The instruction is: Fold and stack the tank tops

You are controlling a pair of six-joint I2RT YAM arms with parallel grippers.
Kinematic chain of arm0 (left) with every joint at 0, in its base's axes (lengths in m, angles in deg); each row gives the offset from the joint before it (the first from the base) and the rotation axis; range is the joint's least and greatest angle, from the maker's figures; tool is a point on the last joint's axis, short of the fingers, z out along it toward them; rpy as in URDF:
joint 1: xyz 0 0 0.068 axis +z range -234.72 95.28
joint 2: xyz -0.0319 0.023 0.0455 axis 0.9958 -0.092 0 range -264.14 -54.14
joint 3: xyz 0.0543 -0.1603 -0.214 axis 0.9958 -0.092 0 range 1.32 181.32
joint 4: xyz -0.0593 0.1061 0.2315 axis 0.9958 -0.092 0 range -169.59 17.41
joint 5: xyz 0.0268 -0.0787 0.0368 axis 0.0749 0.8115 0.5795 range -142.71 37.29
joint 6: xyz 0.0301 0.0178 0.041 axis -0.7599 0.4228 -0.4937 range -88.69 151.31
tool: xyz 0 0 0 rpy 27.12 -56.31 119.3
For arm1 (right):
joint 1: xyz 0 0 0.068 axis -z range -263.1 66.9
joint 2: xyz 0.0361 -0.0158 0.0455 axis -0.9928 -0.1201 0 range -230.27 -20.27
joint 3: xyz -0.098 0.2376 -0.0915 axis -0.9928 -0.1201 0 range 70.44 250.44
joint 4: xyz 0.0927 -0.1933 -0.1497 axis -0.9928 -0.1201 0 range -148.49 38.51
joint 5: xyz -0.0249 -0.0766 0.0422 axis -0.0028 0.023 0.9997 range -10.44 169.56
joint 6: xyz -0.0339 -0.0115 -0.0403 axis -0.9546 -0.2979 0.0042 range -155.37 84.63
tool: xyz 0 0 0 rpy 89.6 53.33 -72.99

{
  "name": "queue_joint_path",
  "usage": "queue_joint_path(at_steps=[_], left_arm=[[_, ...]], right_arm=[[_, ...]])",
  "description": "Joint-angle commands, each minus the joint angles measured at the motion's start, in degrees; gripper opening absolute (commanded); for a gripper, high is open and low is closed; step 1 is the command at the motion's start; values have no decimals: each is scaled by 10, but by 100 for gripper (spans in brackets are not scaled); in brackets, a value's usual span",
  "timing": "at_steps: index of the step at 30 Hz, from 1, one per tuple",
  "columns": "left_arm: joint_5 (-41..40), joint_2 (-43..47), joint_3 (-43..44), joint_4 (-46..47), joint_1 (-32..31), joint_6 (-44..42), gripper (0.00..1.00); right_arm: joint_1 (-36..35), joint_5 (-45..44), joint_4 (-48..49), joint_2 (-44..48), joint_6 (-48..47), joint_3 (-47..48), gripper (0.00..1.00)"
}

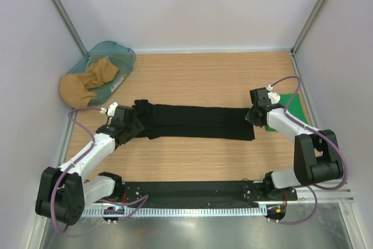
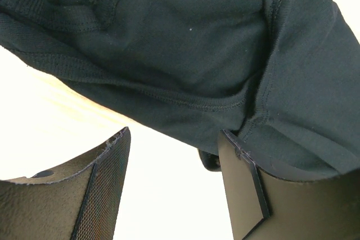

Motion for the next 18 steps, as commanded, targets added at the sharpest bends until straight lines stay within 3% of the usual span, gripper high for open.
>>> queue_joint_path(at_steps=[1,5,15,18], left_arm=[[3,-1,10,25,3,-5,64],[5,-9,8,29,3,-4,64],[8,-13,4,30,3,2,65],[4,-10,1,26,2,5,65]], right_arm=[[-1,-21,-10,59,-1,-18,14],[-1,-13,-21,96,8,-57,14],[-1,31,-24,181,20,-121,52],[0,36,-3,200,5,-116,52]])
